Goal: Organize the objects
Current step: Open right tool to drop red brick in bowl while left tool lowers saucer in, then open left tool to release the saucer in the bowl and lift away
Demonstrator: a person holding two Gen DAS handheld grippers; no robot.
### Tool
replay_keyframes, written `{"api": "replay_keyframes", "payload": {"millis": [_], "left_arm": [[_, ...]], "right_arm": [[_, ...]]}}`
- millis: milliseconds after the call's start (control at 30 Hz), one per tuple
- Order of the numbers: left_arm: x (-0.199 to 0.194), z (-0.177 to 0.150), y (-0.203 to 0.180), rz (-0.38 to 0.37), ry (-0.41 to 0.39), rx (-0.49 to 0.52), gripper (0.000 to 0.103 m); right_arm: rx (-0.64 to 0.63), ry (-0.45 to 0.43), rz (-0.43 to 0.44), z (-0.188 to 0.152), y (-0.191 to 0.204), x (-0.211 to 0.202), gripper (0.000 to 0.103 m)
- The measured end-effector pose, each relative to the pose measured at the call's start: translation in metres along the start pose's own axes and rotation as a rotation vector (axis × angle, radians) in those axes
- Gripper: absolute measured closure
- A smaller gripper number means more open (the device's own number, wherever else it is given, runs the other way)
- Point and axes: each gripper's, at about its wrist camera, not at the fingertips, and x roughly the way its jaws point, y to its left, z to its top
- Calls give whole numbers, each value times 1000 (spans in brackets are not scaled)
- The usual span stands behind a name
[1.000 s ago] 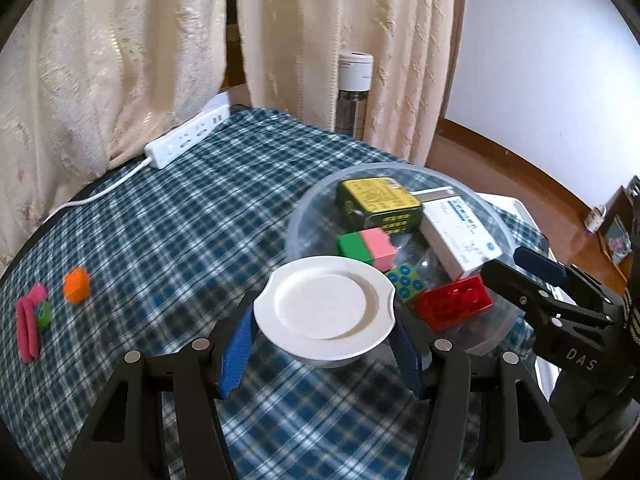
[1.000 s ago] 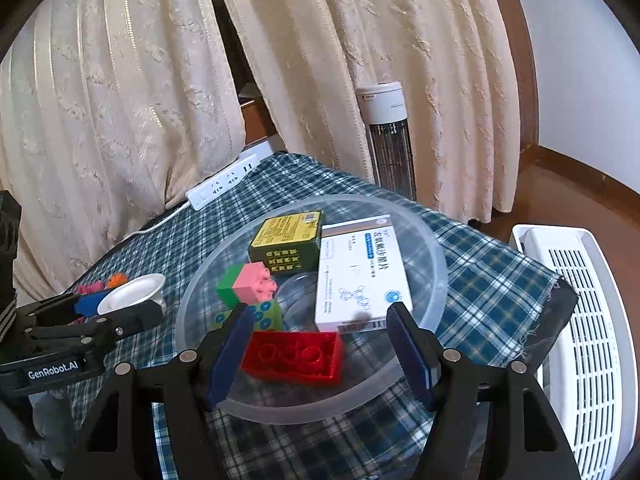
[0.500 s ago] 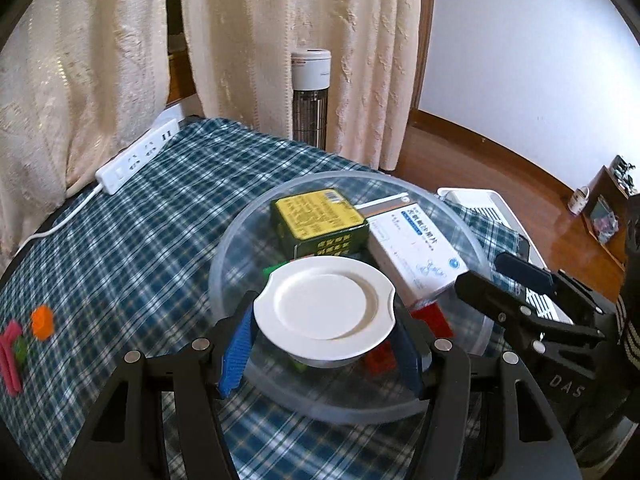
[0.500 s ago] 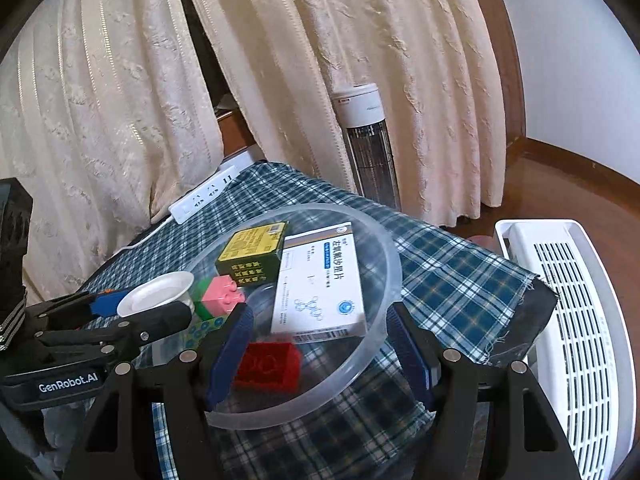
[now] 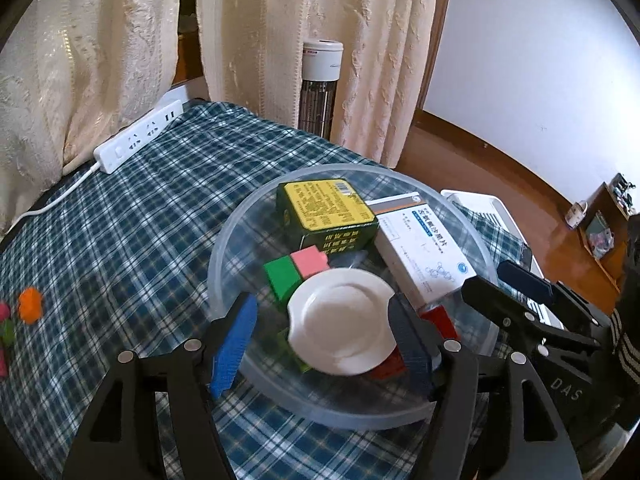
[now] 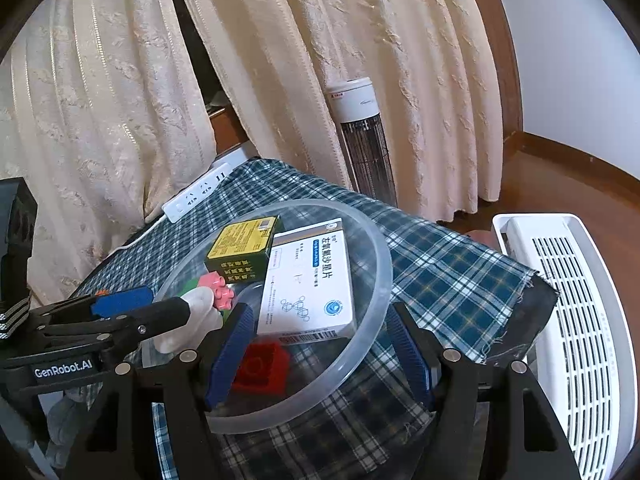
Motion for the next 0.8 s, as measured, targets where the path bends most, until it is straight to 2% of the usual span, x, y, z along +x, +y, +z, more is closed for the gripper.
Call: {"api": "replay_keyframes", "payload": {"millis": [500,800], "left_arm": [[-6,-13,-5,-11,16,11,34],[5,-11,2,23,17,11,32]], "right_arm": [[-2,-12,-5,0,6,-4,30],[3,-11,-6,0,2,-5,30]]}}
